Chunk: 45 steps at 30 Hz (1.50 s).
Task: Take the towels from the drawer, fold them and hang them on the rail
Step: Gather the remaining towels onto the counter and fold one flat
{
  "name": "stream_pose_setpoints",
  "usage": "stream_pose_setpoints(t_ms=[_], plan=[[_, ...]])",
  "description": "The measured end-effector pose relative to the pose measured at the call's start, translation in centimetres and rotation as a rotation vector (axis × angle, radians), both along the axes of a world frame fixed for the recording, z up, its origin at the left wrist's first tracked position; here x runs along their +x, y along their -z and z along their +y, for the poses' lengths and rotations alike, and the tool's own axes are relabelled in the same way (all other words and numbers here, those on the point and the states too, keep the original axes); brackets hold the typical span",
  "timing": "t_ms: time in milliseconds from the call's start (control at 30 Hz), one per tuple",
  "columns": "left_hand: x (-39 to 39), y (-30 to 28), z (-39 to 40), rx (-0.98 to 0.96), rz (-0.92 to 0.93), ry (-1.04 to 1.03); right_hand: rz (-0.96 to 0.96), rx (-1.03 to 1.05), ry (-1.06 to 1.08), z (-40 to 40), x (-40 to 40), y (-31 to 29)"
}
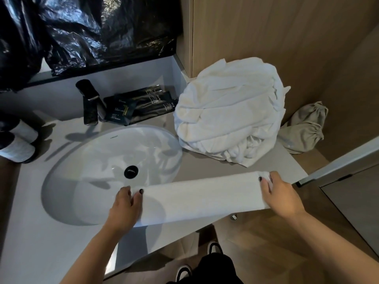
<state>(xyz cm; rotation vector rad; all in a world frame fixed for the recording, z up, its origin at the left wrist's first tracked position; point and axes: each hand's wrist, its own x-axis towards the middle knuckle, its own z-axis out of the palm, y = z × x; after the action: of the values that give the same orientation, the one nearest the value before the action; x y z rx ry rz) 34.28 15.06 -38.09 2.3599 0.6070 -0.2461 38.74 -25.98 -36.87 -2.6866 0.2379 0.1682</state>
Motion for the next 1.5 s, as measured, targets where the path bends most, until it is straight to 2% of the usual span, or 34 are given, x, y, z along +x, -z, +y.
stream_pose_setpoints(t_ms=[33,133,233,300,367,467,533,600,633,700,767,833,1000,1167,1300,1500], plan=[[0.0,0.2,0.0,-0.061,0.022,-0.005,-0.002,-0.017,0.012,0.2,0.0,-0.1],[-0.1,0.2,0.0,-0.071,-0.067,-0.051,0.016,-0.015,0.105,0.9,0.0,-0.4],[-0.4,0.4,-0.5,-0.111,-0.171,-0.149,0.004,0.137,0.298,2.3,0.4,-1.3],[-0.6,0.7,-0.9,-0.140,-0.201,-0.215,-0.098,0.039,0.297,3.4,0.7,-1.9],[-0.5,0.7,-1.3,-0.169,-0.214,-0.273,-0.241,-0.024,0.138,5.2,0.6,-2.3],[0.0,0.1,-1.6,-0.144,-0.185,-0.245,-0.354,0.049,-0.372,9.2,-0.4,-2.0],[0.4,-0.4,-2.1,0.062,-0.190,-0.129,-0.302,-0.024,-0.644,11.9,-0.9,-0.8],[0.7,-0.9,-3.2,0.350,-0.334,0.053,-0.226,-0.096,-0.704,13.8,-0.9,0.6],[0.8,-1.0,-4.0,0.422,-0.436,0.172,-0.211,-0.111,-0.685,14.2,-0.9,1.0],[0.6,-0.8,-5.8,0.411,-0.565,0.431,-0.222,-0.138,-0.660,14.4,-0.7,1.5],[0.2,-0.3,-7.1,0.404,-0.486,0.632,-0.222,-0.179,-0.685,14.1,-0.5,1.7],[0.2,0.1,-7.2,0.482,-0.357,0.700,-0.201,-0.184,-0.713,13.5,-0.3,1.9],[0.9,0.9,-5.4,0.521,-0.100,0.628,-0.123,-0.229,-0.674,10.9,0.5,2.0],[1.1,0.8,-4.9,0.440,-0.065,0.573,-0.083,-0.291,-0.561,6.1,0.8,1.8],[2.2,0.9,-3.9,0.298,-0.026,0.524,-0.062,-0.370,-0.498,3.2,0.6,1.4],[3.8,0.7,-2.4,0.207,0.173,0.505,-0.030,-0.352,-0.421,2.6,0.6,1.4]])
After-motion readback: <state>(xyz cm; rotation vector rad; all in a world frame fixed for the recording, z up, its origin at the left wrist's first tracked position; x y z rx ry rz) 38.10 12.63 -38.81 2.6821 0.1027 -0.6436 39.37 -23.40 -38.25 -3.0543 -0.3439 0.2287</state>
